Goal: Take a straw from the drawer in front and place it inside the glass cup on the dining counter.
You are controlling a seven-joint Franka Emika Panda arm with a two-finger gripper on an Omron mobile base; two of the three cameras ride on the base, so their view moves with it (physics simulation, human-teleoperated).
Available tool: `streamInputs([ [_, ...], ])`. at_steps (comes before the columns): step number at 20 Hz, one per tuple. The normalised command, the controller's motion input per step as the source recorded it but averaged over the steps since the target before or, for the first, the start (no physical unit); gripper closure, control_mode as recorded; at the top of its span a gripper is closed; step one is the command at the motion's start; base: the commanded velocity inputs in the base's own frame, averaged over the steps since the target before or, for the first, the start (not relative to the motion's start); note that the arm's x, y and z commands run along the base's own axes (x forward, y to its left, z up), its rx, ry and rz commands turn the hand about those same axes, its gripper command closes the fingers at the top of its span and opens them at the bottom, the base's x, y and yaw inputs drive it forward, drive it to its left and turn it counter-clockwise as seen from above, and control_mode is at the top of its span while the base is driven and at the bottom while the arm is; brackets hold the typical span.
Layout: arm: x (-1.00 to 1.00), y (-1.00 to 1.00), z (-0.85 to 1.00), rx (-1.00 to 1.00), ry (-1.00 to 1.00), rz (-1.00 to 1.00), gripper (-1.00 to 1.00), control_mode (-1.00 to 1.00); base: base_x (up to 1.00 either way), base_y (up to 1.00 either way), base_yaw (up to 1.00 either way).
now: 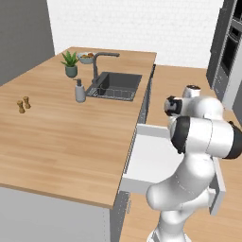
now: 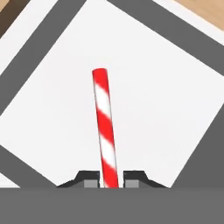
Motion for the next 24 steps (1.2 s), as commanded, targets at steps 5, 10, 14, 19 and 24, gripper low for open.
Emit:
streamInputs([
  [5, -0.39, 0.10, 1.00, 0.00, -0.05, -0.13, 1.00, -1.00, 0.00, 0.00, 0.00],
  [10, -0.79, 0.07, 1.00, 0.00, -0.27, -0.07, 1.00, -1.00, 0.00, 0.00, 0.00],
  [14, -0.72, 0.19, 1.00, 0.00, -0.30, -0.02, 1.00, -1.00, 0.00, 0.00, 0.00],
  [19, -0.54, 0.37, 0.71, 0.00, -0.17, 0.00, 1.00, -1.00, 0.00, 0.00, 0.00],
  [24, -0.48, 0.38, 0.28, -0.01, -0.10, 0.00, 1.00, -1.00, 0.00, 0.00, 0.00],
])
